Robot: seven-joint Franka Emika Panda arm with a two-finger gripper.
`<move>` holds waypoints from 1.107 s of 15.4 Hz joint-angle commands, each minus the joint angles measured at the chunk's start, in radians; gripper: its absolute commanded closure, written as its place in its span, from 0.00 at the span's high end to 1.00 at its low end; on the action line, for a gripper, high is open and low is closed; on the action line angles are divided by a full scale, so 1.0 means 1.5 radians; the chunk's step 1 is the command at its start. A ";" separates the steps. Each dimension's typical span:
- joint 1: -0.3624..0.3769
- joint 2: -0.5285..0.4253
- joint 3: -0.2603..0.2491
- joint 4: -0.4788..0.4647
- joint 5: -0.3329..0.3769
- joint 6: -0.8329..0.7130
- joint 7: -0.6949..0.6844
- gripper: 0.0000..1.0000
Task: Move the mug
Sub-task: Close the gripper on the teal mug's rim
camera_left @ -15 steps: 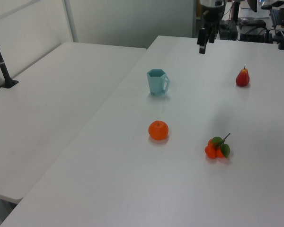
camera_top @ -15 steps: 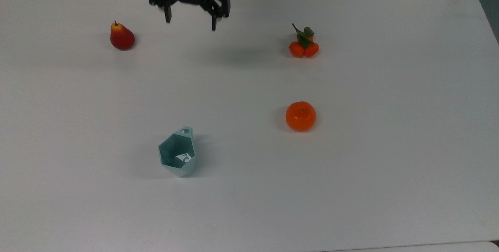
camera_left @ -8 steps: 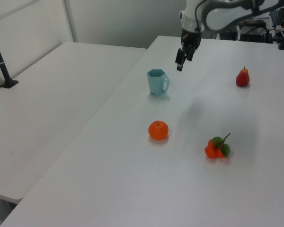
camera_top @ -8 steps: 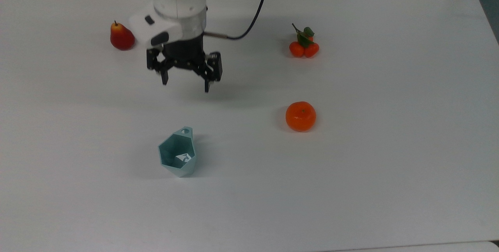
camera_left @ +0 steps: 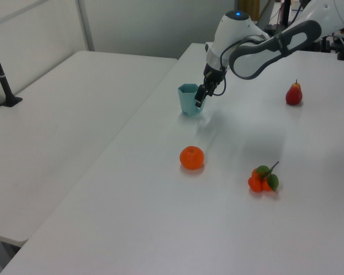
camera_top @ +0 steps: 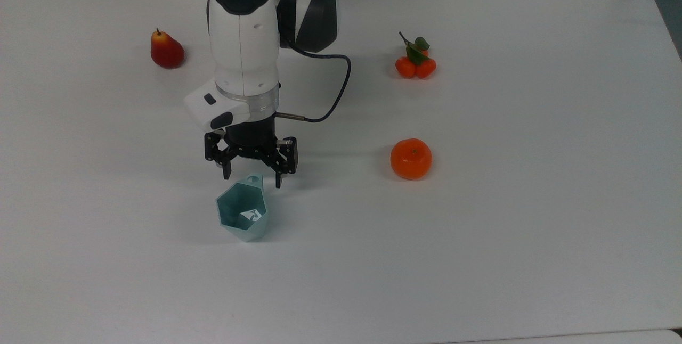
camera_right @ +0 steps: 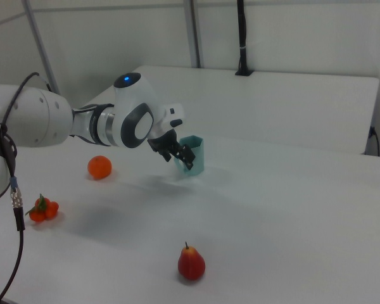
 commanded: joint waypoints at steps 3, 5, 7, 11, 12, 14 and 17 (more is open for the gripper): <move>0.005 0.016 -0.004 0.008 -0.003 0.013 0.009 0.62; 0.005 0.016 -0.004 0.008 -0.003 0.016 0.009 0.53; 0.005 0.018 -0.003 0.007 -0.001 0.042 0.009 0.42; 0.006 0.024 -0.003 0.007 -0.001 0.060 0.009 0.21; 0.006 0.024 -0.004 0.007 -0.001 0.060 0.009 0.17; 0.006 0.022 -0.004 0.006 -0.002 0.059 0.008 0.13; 0.005 0.015 -0.004 0.003 -0.003 0.057 0.007 0.09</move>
